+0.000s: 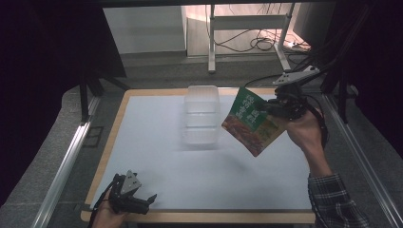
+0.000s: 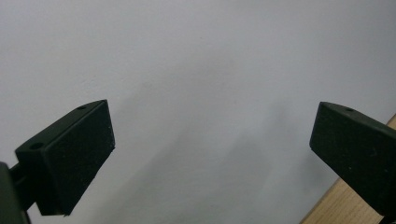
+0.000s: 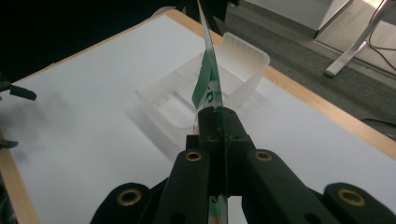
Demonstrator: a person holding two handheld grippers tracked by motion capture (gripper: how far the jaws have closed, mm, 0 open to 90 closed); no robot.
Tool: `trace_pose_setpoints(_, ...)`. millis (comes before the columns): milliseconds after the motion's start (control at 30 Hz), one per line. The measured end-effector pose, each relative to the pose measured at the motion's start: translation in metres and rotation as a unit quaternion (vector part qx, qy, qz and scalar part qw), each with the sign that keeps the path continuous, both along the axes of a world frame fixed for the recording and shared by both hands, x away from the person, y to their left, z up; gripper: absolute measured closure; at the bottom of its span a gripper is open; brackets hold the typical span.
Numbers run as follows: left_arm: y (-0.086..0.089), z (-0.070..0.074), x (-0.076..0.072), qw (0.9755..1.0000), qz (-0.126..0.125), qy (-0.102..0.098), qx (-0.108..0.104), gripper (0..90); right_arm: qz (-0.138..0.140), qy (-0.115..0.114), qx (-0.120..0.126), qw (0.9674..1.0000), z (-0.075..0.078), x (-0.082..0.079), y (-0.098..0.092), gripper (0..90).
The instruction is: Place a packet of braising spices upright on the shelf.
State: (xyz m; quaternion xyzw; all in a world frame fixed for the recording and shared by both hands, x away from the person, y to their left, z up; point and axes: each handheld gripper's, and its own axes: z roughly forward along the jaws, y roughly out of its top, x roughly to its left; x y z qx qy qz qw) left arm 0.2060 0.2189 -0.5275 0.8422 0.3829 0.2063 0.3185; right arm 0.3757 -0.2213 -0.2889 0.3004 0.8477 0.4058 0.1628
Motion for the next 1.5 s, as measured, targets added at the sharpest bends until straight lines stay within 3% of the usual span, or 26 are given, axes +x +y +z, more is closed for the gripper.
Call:
trace_pose_setpoints(400,0.000,0.000,0.000,1.0000,-0.001,0.000,0.000,0.0,0.006,-0.006,0.009,0.9999,0.017,0.022,0.010,88.9)
trace_pose_setpoints(633,0.000,0.000,0.000,1.0000,0.002,0.000,-0.004,0.0,0.022,-0.005,0.027,0.9994,0.024,0.036,0.027,88.9)
trace_pose_setpoints(800,0.001,0.000,0.000,1.0000,0.000,0.000,-0.003,0.0,0.030,-0.012,0.026,0.9991,0.028,0.044,0.044,88.9)
trace_pose_setpoints(1233,0.001,0.000,0.000,1.0000,-0.001,0.000,-0.005,0.0,0.038,-0.032,0.048,0.9976,0.031,0.064,0.081,88.9)
trace_pose_setpoints(1500,0.001,0.000,0.000,1.0000,-0.001,0.000,-0.007,0.0,0.041,-0.037,0.051,0.9971,0.021,0.076,0.101,88.9)
